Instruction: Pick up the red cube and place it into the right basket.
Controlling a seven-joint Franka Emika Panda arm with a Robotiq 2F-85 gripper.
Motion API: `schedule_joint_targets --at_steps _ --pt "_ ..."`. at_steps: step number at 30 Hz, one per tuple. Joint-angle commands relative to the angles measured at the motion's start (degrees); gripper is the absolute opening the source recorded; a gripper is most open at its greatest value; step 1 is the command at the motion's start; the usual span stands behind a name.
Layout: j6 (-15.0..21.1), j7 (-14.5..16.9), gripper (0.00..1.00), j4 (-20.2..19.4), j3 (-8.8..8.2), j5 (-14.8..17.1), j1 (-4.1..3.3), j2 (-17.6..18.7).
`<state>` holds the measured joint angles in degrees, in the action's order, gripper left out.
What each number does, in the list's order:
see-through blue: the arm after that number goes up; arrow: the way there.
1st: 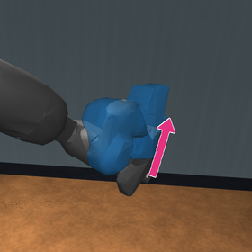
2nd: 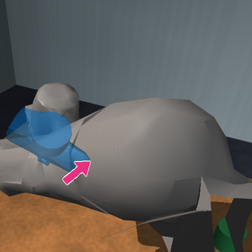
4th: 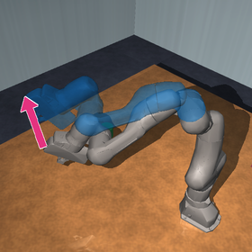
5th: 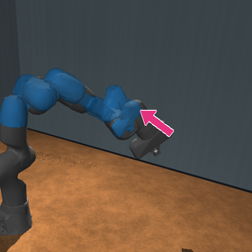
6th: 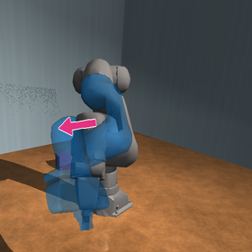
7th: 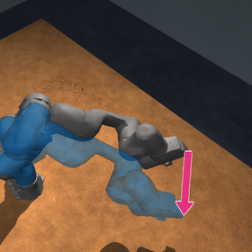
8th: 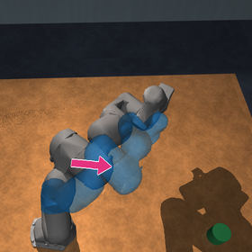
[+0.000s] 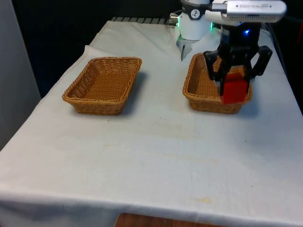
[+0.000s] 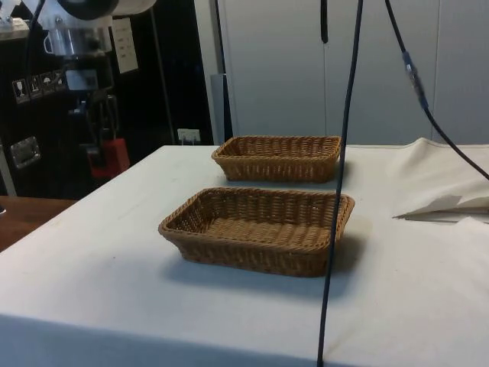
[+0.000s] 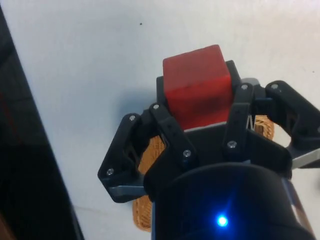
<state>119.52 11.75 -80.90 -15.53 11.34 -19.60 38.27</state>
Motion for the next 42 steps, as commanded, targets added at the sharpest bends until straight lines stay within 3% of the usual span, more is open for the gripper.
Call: schedule_joint_targets --at_steps 1,2,3,10,11,12,17,19,20,21,28,29,30,36,37,38,42 --pt "0.29 -0.23 0.01 -0.34 0.00 -0.40 -0.11 -0.17" --pt "1.89 -0.86 0.01 -1.78 -0.46 -1.32 -0.74 -1.03" --pt "2.12 -0.97 0.01 -2.18 -0.52 -1.72 -0.86 -1.32" --pt "3.61 -2.41 0.01 -4.93 -0.40 -4.53 -1.32 -3.38" --pt "2.35 -2.01 0.01 -3.67 0.00 -4.13 -0.80 -2.46" --pt "3.78 -2.52 0.01 -5.27 -0.40 -4.76 -1.38 -3.67" --pt "4.93 -2.64 0.01 -8.14 -0.06 -4.98 -1.60 -5.67" --pt "5.33 -2.58 0.01 -9.05 0.06 -4.87 -1.60 -6.25" --pt "3.67 -2.29 0.01 -6.82 0.17 -4.76 -1.09 -4.81" --pt "5.67 -2.52 0.01 -9.63 0.17 -4.81 -1.60 -6.53" --pt "7.79 -2.41 0.01 -14.27 0.92 -4.53 -1.55 -8.94" --pt "6.36 -2.29 0.01 -11.86 0.86 -4.70 -1.15 -7.39" --pt "8.02 -2.41 0.01 -14.84 0.97 -4.58 -1.55 -9.22" --pt "9.11 -2.52 0.01 -18.68 1.49 -4.70 -1.55 -11.34" --pt "7.79 -2.29 0.01 -16.62 1.49 -4.70 -1.15 -10.03" --pt "9.34 -2.52 0.01 -19.77 1.60 -4.70 -1.55 -11.97" --pt "10.14 -2.52 0.01 -22.12 1.83 -4.76 -1.55 -13.12"
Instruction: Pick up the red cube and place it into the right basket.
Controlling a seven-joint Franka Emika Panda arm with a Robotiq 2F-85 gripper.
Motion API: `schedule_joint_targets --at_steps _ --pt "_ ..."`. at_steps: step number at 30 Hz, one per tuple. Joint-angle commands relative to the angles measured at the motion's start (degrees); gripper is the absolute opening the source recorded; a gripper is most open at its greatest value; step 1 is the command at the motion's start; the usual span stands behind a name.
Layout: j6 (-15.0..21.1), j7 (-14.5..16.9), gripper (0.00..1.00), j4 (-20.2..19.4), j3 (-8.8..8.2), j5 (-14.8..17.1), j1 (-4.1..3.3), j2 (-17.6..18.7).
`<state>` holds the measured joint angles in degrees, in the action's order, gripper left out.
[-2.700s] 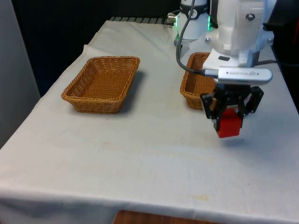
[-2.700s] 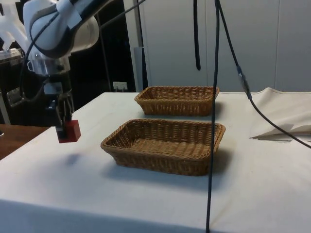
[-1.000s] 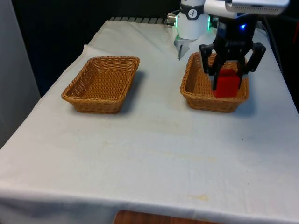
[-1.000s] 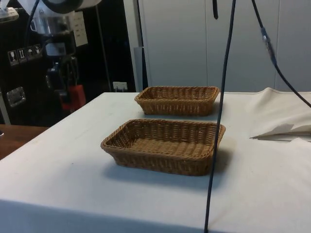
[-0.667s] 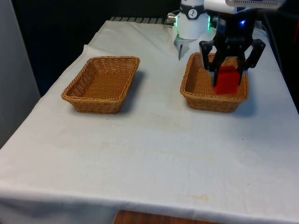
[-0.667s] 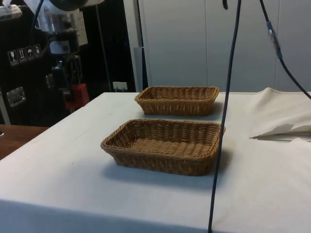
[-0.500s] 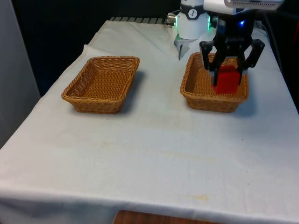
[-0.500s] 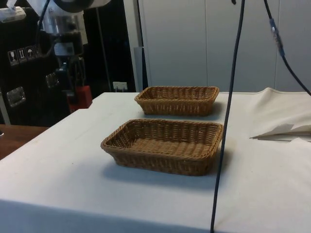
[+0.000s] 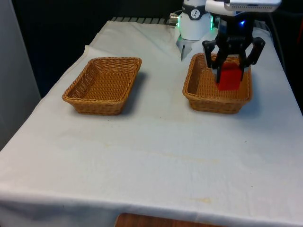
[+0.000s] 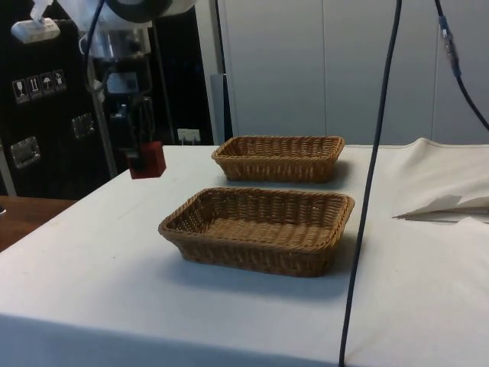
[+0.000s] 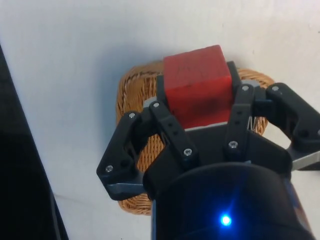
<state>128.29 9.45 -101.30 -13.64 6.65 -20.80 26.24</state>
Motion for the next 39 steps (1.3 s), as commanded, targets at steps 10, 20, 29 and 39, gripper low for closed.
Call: schedule_joint_targets --at_steps 10,20,29,39 --pt "6.02 -0.17 0.01 -8.71 0.34 -0.34 -0.34 -3.38" --pt "11.34 -0.17 0.01 -15.99 0.92 -0.40 -0.34 -5.73" --pt "14.09 -0.17 0.01 -22.00 1.32 -0.52 -0.34 -8.65" --pt "17.70 -0.06 0.01 -28.71 1.78 -0.40 -0.23 -11.92"
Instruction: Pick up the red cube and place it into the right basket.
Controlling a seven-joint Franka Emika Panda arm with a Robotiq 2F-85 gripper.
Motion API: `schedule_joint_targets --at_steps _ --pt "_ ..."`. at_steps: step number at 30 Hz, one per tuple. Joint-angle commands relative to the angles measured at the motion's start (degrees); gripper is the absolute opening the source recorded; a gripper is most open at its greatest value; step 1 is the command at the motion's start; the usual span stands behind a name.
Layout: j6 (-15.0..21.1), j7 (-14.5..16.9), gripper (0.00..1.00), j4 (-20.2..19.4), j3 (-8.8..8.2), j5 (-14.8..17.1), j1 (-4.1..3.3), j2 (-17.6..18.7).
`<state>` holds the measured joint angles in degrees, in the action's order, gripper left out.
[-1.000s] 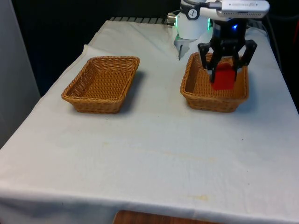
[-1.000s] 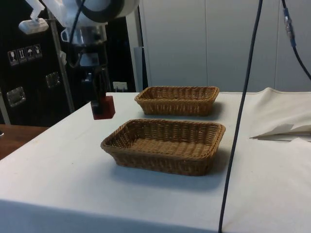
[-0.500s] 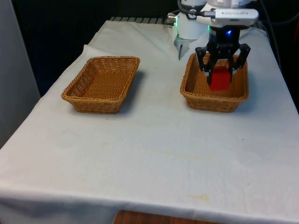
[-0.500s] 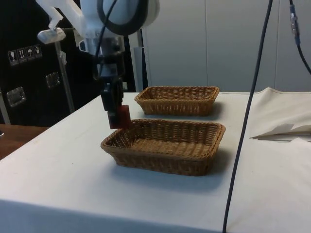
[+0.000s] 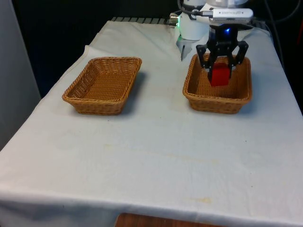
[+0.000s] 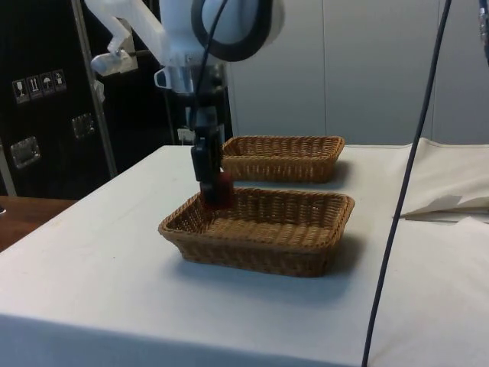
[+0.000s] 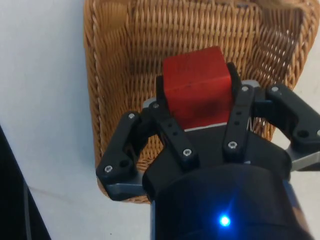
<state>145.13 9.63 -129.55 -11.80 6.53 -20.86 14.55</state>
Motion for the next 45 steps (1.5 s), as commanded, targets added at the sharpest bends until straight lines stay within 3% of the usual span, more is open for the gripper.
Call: schedule_joint_targets --at_steps 1,9,10,17,20,21,22,26,28,30,35,36,45 --pt "0.40 0.00 0.01 -0.46 0.06 0.00 0.00 -0.17" --pt "2.75 0.06 0.01 -1.43 0.40 0.69 0.06 0.86" --pt "1.43 -0.06 0.01 -1.15 0.11 0.06 0.00 0.40" --pt "5.50 0.34 0.01 -2.52 0.92 1.66 0.29 2.98" --pt "5.90 0.40 0.01 -2.58 0.97 2.01 0.34 3.44" --pt "5.44 -0.11 0.01 -2.41 0.46 1.03 0.00 3.50" --pt "6.02 0.46 0.01 -2.58 1.03 2.12 0.34 3.55" --pt "5.79 0.34 0.03 -2.46 0.92 1.83 0.29 3.50" --pt "5.56 -0.11 0.17 -2.35 0.46 1.15 0.00 3.67" --pt "5.73 0.34 0.35 -2.46 0.86 1.78 0.23 3.50" --pt "5.67 0.34 0.85 -2.46 0.80 1.72 0.23 3.44" --pt "5.67 0.34 0.99 -2.46 0.80 1.72 0.23 3.44" --pt "5.16 0.00 1.00 -2.52 0.63 1.43 0.11 2.92"
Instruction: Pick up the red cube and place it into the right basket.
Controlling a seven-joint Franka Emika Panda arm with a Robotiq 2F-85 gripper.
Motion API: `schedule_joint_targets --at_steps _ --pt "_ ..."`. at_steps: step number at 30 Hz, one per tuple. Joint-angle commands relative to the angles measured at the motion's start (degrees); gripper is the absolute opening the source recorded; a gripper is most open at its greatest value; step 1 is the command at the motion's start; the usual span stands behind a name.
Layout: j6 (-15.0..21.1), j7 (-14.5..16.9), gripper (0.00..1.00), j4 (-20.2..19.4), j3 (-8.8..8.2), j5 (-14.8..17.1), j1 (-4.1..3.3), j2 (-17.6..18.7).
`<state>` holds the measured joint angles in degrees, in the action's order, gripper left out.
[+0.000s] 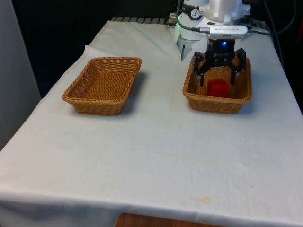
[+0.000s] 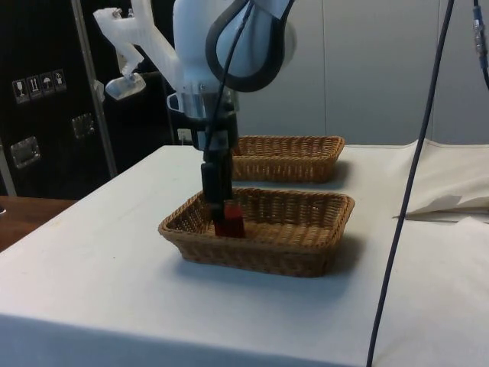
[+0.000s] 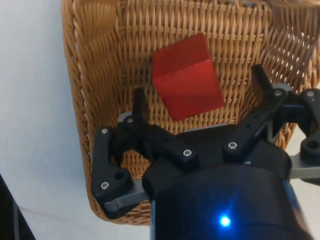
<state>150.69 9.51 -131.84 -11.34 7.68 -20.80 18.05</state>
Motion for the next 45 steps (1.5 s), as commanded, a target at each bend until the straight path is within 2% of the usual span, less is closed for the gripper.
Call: schedule_joint_targets --at_steps 1,2,3,9,10,12,18,19,20,28,29,30,32,36,37,39,45 --pt "-1.03 -0.34 1.00 -0.34 -0.11 -0.11 -0.11 -1.55" --pt "-0.11 -0.11 1.00 0.00 0.00 0.00 0.00 -0.29" --pt "-1.38 -0.57 1.00 -0.40 -0.23 -0.23 -0.11 -2.01" --pt "-4.24 -2.01 1.00 -0.23 -0.80 -0.74 -0.11 -4.93" --pt "-4.01 -1.20 1.00 -0.23 -0.46 -0.11 0.06 -4.76" --pt "-5.10 -2.46 1.00 -0.17 -0.97 -0.80 -0.06 -5.79" --pt "-7.22 -4.64 1.00 0.06 -1.03 -1.26 0.11 -8.14" --pt "-6.82 -3.72 1.00 0.00 -0.63 -0.29 0.29 -8.02" --pt "-7.51 -5.04 1.00 0.11 -1.09 -1.32 0.17 -8.48" --pt "-10.03 -8.59 1.00 0.74 -1.03 -2.29 0.40 -11.00" --pt "-9.34 -7.28 1.00 0.63 -0.69 -1.26 0.52 -10.60" --pt "-10.31 -9.00 1.00 0.86 -1.03 -2.41 0.46 -11.23" --pt "-11.06 -10.20 1.00 1.15 -1.03 -2.69 0.52 -11.86" --pt "-12.09 -12.03 1.00 1.66 -0.97 -3.27 0.57 -12.66" --pt "-11.46 -10.83 1.00 1.49 -0.74 -2.23 0.63 -12.38" --pt "-12.83 -13.41 1.00 2.06 -0.97 -3.78 0.63 -13.12" --pt "-13.81 -15.99 1.00 2.58 -0.97 -5.04 0.74 -13.75"
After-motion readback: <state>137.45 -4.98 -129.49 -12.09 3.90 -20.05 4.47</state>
